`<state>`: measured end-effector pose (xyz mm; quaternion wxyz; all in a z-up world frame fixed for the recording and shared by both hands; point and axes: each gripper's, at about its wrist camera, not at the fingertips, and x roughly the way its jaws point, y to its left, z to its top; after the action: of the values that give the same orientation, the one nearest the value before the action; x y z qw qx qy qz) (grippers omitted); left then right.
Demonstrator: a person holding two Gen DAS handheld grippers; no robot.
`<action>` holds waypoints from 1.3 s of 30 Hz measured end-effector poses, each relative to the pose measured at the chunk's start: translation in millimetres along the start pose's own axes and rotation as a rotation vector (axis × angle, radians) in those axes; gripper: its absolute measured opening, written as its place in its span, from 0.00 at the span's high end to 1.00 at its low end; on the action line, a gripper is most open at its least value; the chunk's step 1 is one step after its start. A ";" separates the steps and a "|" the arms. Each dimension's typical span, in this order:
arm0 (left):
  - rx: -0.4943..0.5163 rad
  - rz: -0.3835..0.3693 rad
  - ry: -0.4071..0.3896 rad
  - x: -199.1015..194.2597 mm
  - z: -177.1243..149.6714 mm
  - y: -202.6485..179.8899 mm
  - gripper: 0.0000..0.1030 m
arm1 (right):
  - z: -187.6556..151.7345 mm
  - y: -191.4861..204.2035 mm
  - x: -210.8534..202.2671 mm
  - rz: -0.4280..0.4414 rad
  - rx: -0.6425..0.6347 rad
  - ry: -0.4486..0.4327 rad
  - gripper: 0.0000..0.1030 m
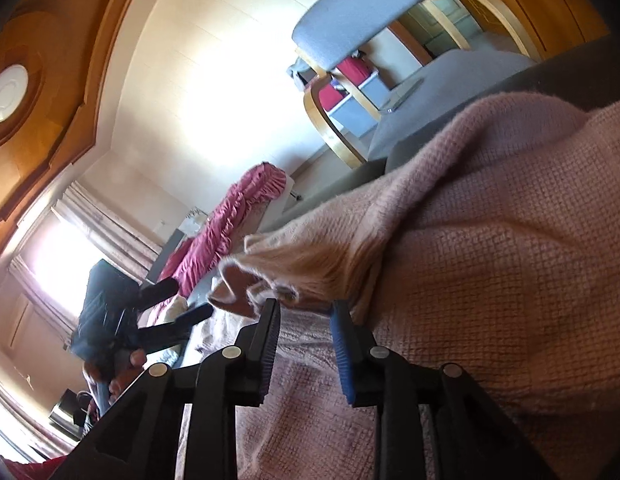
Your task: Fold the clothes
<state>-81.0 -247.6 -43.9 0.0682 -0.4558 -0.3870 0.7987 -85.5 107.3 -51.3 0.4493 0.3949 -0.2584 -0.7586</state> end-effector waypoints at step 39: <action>-0.065 -0.157 -0.010 39.8 -5.8 12.9 0.47 | 26.2 -22.3 45.5 -0.031 0.467 0.287 0.61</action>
<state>-96.2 -234.9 -81.1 0.1139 -0.4222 -0.4475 0.7801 -130.9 78.3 -70.0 0.3664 0.5952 -0.3536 -0.6217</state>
